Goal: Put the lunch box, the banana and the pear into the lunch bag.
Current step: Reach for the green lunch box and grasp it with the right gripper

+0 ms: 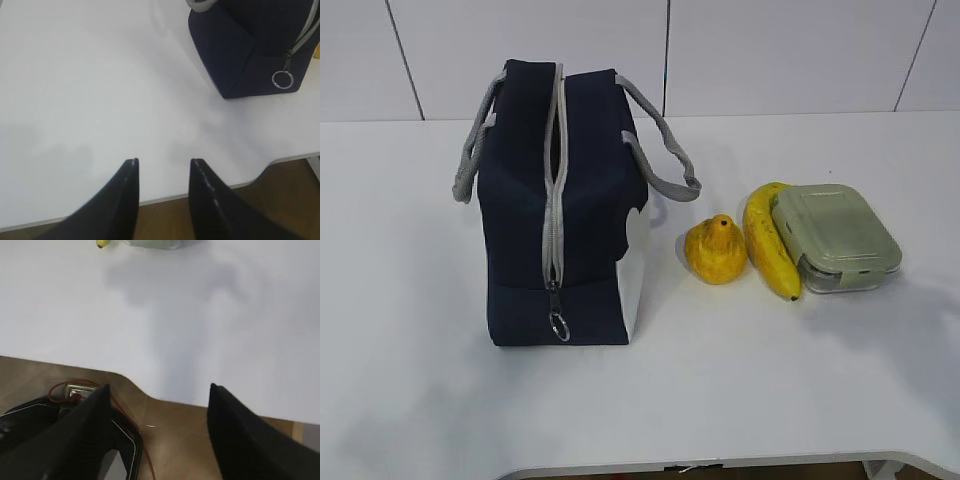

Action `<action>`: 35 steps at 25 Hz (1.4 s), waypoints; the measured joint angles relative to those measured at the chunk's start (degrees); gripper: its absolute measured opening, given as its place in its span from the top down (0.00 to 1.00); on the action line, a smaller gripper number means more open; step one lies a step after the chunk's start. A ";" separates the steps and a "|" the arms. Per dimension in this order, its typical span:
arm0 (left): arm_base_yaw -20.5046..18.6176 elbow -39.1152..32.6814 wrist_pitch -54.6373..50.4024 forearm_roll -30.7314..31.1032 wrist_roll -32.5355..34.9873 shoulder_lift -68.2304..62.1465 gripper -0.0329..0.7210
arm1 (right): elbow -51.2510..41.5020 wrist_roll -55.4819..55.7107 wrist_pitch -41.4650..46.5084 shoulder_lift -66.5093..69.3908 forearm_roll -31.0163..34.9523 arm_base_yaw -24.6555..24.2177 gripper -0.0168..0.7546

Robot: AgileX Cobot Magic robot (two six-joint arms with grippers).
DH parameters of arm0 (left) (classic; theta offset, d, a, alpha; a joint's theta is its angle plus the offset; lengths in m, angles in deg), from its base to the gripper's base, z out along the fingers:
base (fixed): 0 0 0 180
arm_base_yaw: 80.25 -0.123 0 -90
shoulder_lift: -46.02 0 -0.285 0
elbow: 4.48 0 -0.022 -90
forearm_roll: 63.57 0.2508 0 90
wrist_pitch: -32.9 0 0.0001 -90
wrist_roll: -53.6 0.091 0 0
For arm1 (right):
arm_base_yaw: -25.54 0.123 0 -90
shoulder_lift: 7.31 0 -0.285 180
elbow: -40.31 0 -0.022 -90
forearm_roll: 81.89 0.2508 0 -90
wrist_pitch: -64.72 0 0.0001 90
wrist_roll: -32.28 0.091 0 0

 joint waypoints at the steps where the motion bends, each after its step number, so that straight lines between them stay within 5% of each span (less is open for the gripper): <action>1: 0.00 0.00 0.00 0.00 0.00 0.00 0.64 | 1.43 -0.46 -0.41 2.67 0.00 0.00 0.34; 19: 0.00 0.00 0.00 0.00 0.00 0.00 0.64 | 20.09 -2.32 -2.36 30.05 2.41 -2.80 0.34; 27: 0.00 0.00 0.00 0.00 0.00 0.00 0.64 | 24.40 -12.66 -0.27 35.71 19.59 -14.42 0.34; 35: 0.00 0.00 0.00 0.00 0.00 0.00 0.64 | 31.49 -26.59 7.13 43.29 34.97 -20.65 0.34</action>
